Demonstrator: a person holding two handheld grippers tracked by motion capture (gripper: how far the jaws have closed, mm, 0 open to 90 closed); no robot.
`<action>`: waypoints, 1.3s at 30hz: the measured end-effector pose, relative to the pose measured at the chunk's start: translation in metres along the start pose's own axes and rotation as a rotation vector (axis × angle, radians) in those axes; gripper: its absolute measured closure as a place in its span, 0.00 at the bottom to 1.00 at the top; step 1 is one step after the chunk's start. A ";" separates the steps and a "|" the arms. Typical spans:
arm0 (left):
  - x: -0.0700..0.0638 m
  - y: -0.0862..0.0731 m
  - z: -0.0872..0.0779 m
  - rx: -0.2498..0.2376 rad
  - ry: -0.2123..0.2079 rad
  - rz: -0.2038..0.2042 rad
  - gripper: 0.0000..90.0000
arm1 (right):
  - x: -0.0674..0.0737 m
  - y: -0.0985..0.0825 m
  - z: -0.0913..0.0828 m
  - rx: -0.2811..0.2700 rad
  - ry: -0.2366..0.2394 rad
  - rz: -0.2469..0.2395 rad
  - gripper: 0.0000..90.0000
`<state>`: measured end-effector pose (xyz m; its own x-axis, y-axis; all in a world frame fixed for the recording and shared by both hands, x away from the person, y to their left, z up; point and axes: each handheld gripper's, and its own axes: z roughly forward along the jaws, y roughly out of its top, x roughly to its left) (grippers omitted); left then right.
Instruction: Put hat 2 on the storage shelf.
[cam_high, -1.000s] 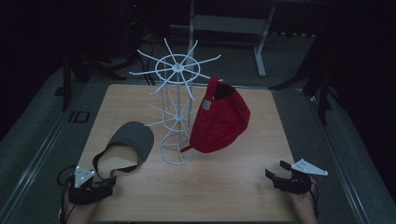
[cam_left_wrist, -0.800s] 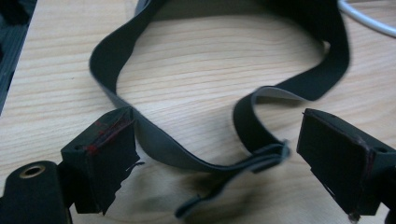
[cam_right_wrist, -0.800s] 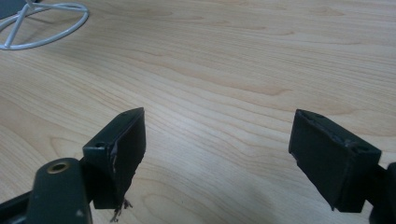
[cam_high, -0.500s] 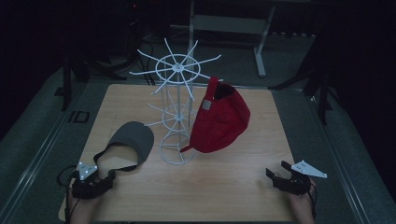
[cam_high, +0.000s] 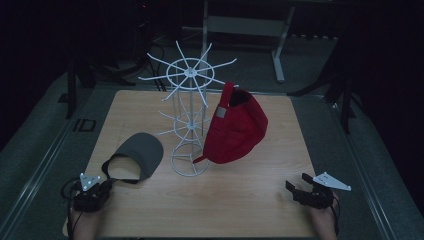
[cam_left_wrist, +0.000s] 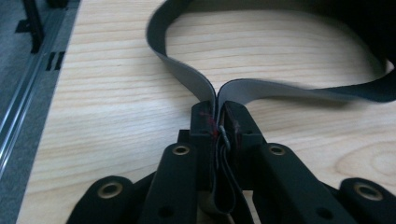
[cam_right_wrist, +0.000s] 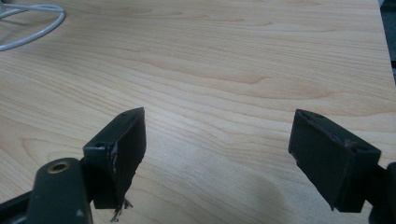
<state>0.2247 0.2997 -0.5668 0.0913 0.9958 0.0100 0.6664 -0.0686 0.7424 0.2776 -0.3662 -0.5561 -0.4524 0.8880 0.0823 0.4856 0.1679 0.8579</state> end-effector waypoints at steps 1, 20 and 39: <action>0.000 0.000 0.000 0.000 0.000 0.000 0.94 | 0.000 0.000 0.000 0.000 0.001 0.003 0.21; -0.019 0.046 -0.052 -0.311 -0.133 0.232 0.95 | -0.004 -0.001 -0.002 -0.019 0.010 0.034 0.21; -0.017 0.109 -0.086 -0.588 -0.343 0.302 0.95 | -0.005 -0.002 -0.003 -0.028 0.018 0.052 0.21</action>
<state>0.2319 0.2804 -0.4285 0.4979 0.8571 0.1321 0.0786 -0.1962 0.9774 0.2767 -0.3724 -0.5563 -0.4405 0.8874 0.1356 0.4880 0.1099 0.8659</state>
